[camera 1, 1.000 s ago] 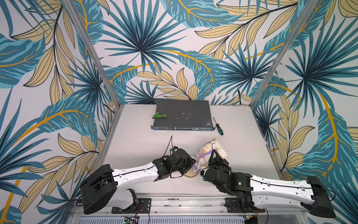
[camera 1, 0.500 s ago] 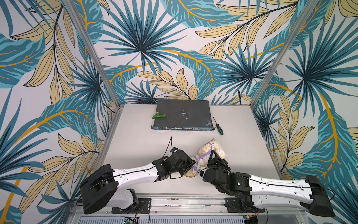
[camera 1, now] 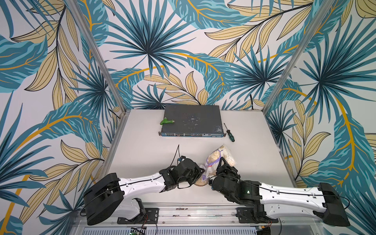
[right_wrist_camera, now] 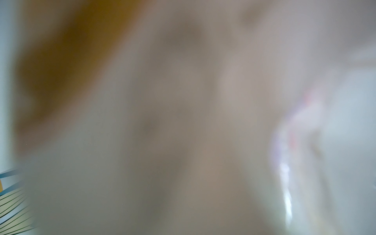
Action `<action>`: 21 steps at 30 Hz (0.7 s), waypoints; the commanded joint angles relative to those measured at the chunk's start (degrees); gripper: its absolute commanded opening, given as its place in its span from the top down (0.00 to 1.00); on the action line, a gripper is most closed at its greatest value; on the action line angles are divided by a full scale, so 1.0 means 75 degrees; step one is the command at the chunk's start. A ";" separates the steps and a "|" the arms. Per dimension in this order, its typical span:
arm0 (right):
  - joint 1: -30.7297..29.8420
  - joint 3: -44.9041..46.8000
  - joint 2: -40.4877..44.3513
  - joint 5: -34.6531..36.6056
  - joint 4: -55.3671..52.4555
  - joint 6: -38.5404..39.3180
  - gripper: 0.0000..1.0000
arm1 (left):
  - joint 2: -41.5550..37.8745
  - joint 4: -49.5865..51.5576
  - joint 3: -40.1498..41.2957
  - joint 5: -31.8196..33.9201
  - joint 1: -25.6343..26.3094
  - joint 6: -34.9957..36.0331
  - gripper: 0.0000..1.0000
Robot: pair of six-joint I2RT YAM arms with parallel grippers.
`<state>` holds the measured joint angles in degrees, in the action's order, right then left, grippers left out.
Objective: Pour the oats into the breakfast bowl
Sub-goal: Pour the oats into the bowl.
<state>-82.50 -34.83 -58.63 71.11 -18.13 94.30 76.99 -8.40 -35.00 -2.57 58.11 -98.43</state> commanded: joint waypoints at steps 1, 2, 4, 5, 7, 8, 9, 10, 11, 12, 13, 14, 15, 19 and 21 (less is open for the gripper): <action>-0.0042 -0.0370 0.0242 0.0785 0.0883 -0.0345 1.00 | -0.0058 0.0417 0.0026 -0.0198 0.0079 0.0080 0.89; -0.0042 -0.0347 0.0288 0.0775 0.0863 -0.0370 1.00 | -0.0058 0.0455 -0.0012 -0.0216 0.0080 0.0105 0.89; -0.0049 -0.0297 0.0382 0.0772 0.0804 -0.0406 1.00 | -0.0058 0.0475 -0.0043 -0.0245 0.0080 0.0117 0.89; -0.0045 -0.0269 0.0438 0.0762 0.0735 -0.0459 1.00 | -0.0075 0.0485 -0.0054 -0.0254 0.0081 0.0121 0.89; -0.0051 -0.0147 0.0565 0.0721 0.0585 -0.0562 1.00 | -0.0070 0.0526 -0.0098 -0.0269 0.0081 0.0145 0.89; -0.0051 -0.0084 0.0628 0.0709 0.0518 -0.0607 1.00 | -0.0072 0.0534 -0.0112 -0.0276 0.0086 0.0130 0.89; -0.0048 -0.0038 0.0683 0.0703 0.0459 -0.0654 1.00 | -0.0079 0.0549 -0.0128 -0.0277 0.0087 0.0134 0.89; -0.0048 0.0002 0.0743 0.0683 0.0431 -0.0682 1.00 | -0.0090 0.0567 -0.0152 -0.0278 0.0092 0.0142 0.89; -0.0042 0.0038 0.0803 0.0663 0.0416 -0.0700 1.00 | -0.0093 0.0590 -0.0185 -0.0273 0.0092 0.0142 0.89; -0.0047 0.0074 0.0869 0.0650 0.0409 -0.0707 1.00 | -0.0102 0.0643 -0.0228 -0.0269 0.0103 0.0177 0.89; -0.0050 0.0109 0.0939 0.0636 0.0404 -0.0726 1.00 | -0.0095 0.0714 -0.0288 -0.0273 0.0113 0.0202 0.89; -0.0051 0.0144 0.1006 0.0634 0.0390 -0.0768 1.00 | -0.0097 0.0761 -0.0325 -0.0269 0.0115 0.0217 0.89; -0.0045 0.0198 0.1069 0.0629 0.0371 -0.0803 1.00 | -0.0085 0.0766 -0.0354 -0.0277 0.0110 0.0221 0.89; -0.0047 0.0543 0.1286 0.0565 0.0343 -0.1004 1.00 | -0.0067 0.0796 -0.0432 -0.0276 0.0127 0.0237 0.89; -0.0051 0.0716 0.1372 0.0550 0.0343 -0.1132 1.00 | -0.0048 0.0842 -0.0489 -0.0286 0.0125 0.0250 0.89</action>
<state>-82.59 -30.24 -50.39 70.08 -20.80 89.62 76.79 -5.63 -37.36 -4.08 58.76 -97.86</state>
